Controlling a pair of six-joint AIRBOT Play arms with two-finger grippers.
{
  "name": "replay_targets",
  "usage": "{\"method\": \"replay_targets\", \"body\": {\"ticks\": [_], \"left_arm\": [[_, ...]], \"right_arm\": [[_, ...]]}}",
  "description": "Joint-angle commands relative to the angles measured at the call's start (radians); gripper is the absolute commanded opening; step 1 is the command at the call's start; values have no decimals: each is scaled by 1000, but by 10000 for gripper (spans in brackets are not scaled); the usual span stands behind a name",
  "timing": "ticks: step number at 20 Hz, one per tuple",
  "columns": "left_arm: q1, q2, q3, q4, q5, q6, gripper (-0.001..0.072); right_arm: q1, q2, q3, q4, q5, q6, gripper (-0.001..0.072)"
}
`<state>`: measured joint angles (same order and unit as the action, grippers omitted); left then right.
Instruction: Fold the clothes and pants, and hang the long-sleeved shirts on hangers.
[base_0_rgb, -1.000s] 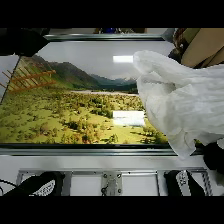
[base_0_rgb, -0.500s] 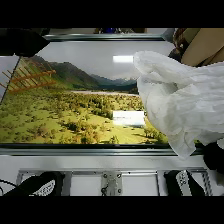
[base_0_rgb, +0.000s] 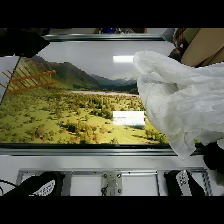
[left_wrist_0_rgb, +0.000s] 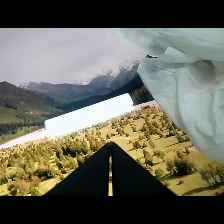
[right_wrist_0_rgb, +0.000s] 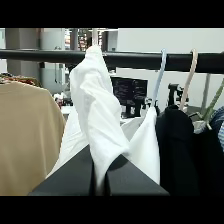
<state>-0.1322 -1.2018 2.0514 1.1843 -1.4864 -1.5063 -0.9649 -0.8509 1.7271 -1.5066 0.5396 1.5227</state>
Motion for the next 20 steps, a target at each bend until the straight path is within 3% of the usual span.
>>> {"method": "replay_targets", "body": {"ticks": [1,9,20], "left_arm": [[1,1,1,0,-8,0,15],[0,9,-24,-1,-8,0,15],[0,207,-422,0,193,0,15]], "right_arm": [[-1,-11,0,-27,-2,0,8],[-85,-90,0,-49,-2,1,8],[-138,-191,0,-42,23,37,8]]}}
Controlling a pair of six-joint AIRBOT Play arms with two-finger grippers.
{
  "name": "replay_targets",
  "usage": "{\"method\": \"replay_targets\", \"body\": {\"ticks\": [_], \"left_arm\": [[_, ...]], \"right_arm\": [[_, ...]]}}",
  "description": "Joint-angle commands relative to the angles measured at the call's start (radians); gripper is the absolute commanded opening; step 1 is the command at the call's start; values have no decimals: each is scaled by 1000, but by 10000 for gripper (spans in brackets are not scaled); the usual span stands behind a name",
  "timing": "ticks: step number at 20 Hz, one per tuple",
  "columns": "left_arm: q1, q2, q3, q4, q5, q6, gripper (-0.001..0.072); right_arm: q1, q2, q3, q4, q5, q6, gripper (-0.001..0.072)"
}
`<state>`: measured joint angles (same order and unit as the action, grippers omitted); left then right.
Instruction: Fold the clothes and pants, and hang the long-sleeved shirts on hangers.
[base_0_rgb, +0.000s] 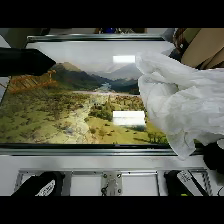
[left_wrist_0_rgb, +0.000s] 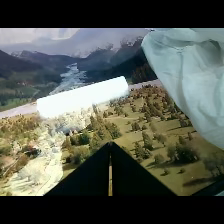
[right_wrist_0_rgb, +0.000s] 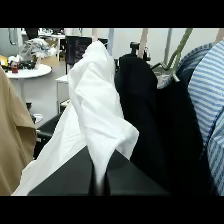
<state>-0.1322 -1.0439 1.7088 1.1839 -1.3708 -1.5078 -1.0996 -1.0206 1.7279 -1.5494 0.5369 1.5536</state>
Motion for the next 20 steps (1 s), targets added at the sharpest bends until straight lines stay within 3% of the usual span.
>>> {"method": "replay_targets", "body": {"ticks": [1,5,10,11,12,13,16,18,20], "left_arm": [[0,66,-97,0,102,2,15],[0,117,-136,0,185,2,15],[0,124,-143,0,186,2,15],[0,124,-143,1,187,2,15],[0,124,-143,1,187,2,15],[0,124,-143,1,186,2,15],[0,124,-143,2,186,2,15],[0,124,-143,2,185,2,15],[0,124,-143,1,185,2,15]], "right_arm": [[-4,-28,0,0,41,6,8],[-4,-45,-1,0,115,6,10],[-4,-32,0,1,109,6,39],[-4,-23,0,2,82,6,212],[-3,-10,-1,3,38,6,464],[-4,6,0,24,-13,6,608],[-2,65,0,245,-165,6,636],[0,101,0,460,-177,-11,624],[31,125,-1,604,-126,-93,624]]}}
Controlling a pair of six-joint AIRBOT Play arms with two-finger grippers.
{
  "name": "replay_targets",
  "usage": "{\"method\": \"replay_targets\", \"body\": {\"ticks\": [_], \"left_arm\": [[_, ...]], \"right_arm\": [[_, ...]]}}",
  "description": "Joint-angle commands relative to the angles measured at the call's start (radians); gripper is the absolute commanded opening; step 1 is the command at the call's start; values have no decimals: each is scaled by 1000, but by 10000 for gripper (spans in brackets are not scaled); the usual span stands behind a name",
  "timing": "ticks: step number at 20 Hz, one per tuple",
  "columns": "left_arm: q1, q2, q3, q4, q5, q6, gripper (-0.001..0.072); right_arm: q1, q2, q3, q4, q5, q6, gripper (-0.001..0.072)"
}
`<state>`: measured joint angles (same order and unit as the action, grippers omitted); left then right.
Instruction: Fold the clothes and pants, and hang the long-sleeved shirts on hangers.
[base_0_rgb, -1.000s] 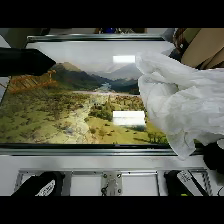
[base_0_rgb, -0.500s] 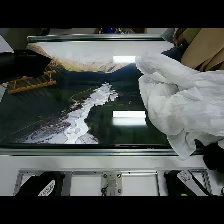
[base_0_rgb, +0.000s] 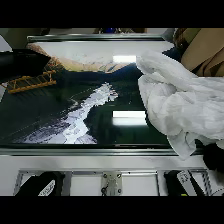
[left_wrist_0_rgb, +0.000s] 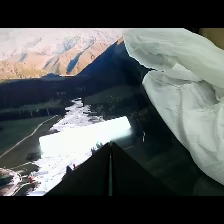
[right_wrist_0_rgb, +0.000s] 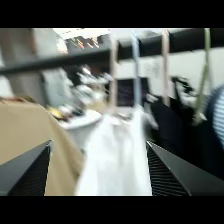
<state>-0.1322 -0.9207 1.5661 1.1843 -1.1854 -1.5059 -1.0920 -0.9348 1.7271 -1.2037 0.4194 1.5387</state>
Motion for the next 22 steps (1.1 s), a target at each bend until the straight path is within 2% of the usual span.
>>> {"method": "replay_targets", "body": {"ticks": [1,5,8,14,17,22], "left_arm": [[0,1,0,1,0,0,15],[0,-5,-2,-2,-12,0,15],[-12,-21,-45,-7,-47,0,15],[-117,-23,-206,-7,-32,0,15],[-164,-23,-259,-7,-32,0,15],[-180,-23,-293,-6,-20,0,15]], "right_arm": [[52,45,0,309,42,-140,623],[309,30,-3,489,309,-489,624],[617,-8,-17,501,480,-615,623],[1158,-146,-88,483,856,-634,623],[1332,-219,-168,444,898,-634,623],[1494,-319,-251,444,898,-634,623]]}}
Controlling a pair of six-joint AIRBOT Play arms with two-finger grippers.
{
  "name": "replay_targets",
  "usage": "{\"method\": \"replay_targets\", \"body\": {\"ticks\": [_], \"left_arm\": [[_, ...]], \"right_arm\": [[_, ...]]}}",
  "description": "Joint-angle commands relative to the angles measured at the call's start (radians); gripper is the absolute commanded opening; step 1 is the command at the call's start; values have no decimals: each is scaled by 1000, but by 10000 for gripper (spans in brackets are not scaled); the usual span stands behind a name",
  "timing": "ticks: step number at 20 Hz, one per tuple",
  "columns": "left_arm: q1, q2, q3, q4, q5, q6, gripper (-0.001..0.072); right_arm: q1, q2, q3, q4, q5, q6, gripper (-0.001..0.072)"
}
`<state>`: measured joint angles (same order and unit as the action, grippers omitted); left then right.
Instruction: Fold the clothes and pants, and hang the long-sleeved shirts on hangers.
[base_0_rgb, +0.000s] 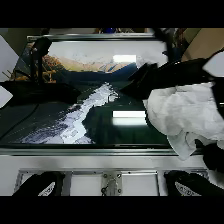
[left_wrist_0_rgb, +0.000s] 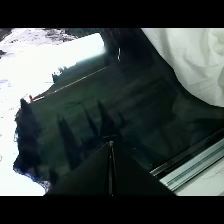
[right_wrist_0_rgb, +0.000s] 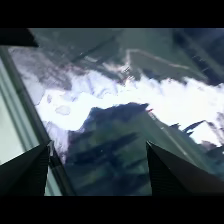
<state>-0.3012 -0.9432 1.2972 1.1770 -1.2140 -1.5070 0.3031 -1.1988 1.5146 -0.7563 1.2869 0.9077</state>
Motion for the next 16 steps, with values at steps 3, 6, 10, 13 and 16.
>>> {"method": "replay_targets", "body": {"ticks": [3,6,10,13,16], "left_arm": [[-11,0,-26,1,11,1,15],[-11,0,-26,1,10,1,15],[-11,0,-26,1,11,0,15],[-11,0,-26,0,11,0,15],[-11,0,-26,0,11,0,15]], "right_arm": [[130,-85,-39,-1,31,-3,554],[129,-88,-39,0,31,-3,18],[129,-89,-39,1,31,-3,17],[129,-92,-39,0,31,-3,16],[129,-95,-39,0,31,-3,16]]}}
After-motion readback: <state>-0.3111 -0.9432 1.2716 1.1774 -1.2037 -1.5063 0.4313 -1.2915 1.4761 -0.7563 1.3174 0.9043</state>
